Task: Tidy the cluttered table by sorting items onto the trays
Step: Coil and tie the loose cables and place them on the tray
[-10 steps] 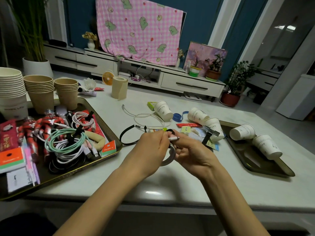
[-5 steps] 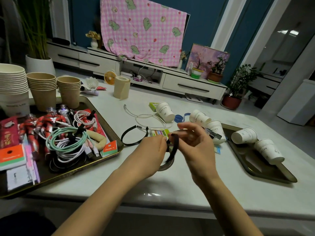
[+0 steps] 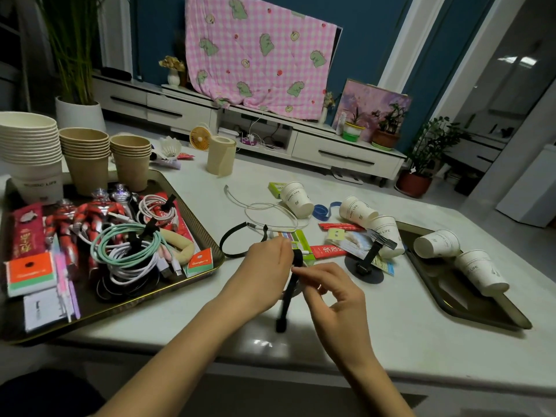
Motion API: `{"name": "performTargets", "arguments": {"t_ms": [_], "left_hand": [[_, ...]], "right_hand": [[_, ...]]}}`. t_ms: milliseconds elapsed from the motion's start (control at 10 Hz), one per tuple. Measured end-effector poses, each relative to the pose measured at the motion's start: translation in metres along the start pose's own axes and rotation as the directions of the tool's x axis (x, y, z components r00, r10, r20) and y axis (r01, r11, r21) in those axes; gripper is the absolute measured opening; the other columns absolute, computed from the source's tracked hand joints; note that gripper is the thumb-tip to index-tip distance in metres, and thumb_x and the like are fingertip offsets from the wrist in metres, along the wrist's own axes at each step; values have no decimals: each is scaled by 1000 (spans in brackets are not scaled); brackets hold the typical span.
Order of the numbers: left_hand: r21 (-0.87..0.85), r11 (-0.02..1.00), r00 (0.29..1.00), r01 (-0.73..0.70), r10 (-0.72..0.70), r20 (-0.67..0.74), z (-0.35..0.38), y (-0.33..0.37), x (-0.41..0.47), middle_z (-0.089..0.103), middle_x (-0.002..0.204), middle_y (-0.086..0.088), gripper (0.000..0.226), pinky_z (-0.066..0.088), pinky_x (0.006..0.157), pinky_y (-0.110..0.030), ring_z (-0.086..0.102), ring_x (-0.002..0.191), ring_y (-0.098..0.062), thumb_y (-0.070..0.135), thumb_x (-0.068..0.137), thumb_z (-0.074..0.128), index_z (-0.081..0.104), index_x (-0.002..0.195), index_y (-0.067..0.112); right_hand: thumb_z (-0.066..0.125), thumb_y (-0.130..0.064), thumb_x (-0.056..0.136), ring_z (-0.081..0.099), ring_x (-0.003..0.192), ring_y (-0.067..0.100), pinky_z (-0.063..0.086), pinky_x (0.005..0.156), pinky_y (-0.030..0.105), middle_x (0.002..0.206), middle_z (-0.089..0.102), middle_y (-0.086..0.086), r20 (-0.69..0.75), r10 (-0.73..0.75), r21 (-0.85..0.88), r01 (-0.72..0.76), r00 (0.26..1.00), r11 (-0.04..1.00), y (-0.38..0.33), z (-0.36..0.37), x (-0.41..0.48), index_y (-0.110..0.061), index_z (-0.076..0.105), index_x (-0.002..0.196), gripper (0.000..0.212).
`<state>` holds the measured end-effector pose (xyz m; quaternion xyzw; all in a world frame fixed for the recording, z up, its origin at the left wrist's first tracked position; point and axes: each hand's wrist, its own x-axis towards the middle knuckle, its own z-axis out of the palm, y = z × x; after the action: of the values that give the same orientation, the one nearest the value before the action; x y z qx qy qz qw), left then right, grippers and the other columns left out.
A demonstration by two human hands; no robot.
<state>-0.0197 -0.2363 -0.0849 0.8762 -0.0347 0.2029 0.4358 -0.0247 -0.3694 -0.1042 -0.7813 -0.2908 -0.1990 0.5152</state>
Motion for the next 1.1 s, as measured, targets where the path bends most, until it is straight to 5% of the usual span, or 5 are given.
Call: {"name": "performTargets", "arguments": {"t_ms": [300, 500, 700, 900, 1100], "left_hand": [[96, 988, 991, -117, 110, 73, 8, 2, -4, 45, 73, 0, 32, 25, 61, -28, 42, 74, -26, 12, 98, 34, 28, 67, 18], [-85, 992, 987, -95, 105, 124, 13, 16, -9, 41, 62, 4, 39, 27, 58, -29, 38, 62, -18, 16, 99, 33, 33, 61, 21], [-160, 979, 976, -124, 149, 159, 16, 22, -11, 45, 59, 10, 40, 34, 53, -11, 47, 58, 2, 19, 99, 32, 37, 61, 30], [-100, 985, 970, -138, 154, 185, 18, 20, -11, 45, 66, 8, 34, 32, 56, -16, 44, 62, -8, 26, 100, 31, 38, 66, 27], [-89, 985, 962, -148, 164, 218, 14, 14, -12, 60, 75, 11, 36, 36, 63, -8, 54, 73, -8, 21, 100, 32, 58, 76, 27]], "right_hand": [[73, 3, 73, 62, 71, 3, 42, 63, 9, 75, 68, -15, -101, 27, -124, -39, 995, 992, 4, -1, -1, -27, 70, 79, 31], [79, -3, 65, 43, 60, 17, 41, 52, 33, 71, 46, -2, -245, -160, -475, 25, 956, 879, 18, -9, 6, -15, 44, 77, 40], [52, 16, 76, 64, 60, 12, 52, 45, 28, 66, 65, 0, 101, 373, 171, -385, 923, 907, 10, -22, 14, -15, 55, 86, 33], [51, 8, 72, 59, 84, 26, 51, 79, 40, 85, 62, 18, 492, 421, 360, -619, 762, 699, 14, -32, 16, -9, 66, 90, 30], [52, -2, 59, 62, 84, 21, 49, 77, 31, 102, 65, 17, 619, 429, 668, -728, 658, 154, 17, -45, 22, 2, 65, 113, 56]]}}
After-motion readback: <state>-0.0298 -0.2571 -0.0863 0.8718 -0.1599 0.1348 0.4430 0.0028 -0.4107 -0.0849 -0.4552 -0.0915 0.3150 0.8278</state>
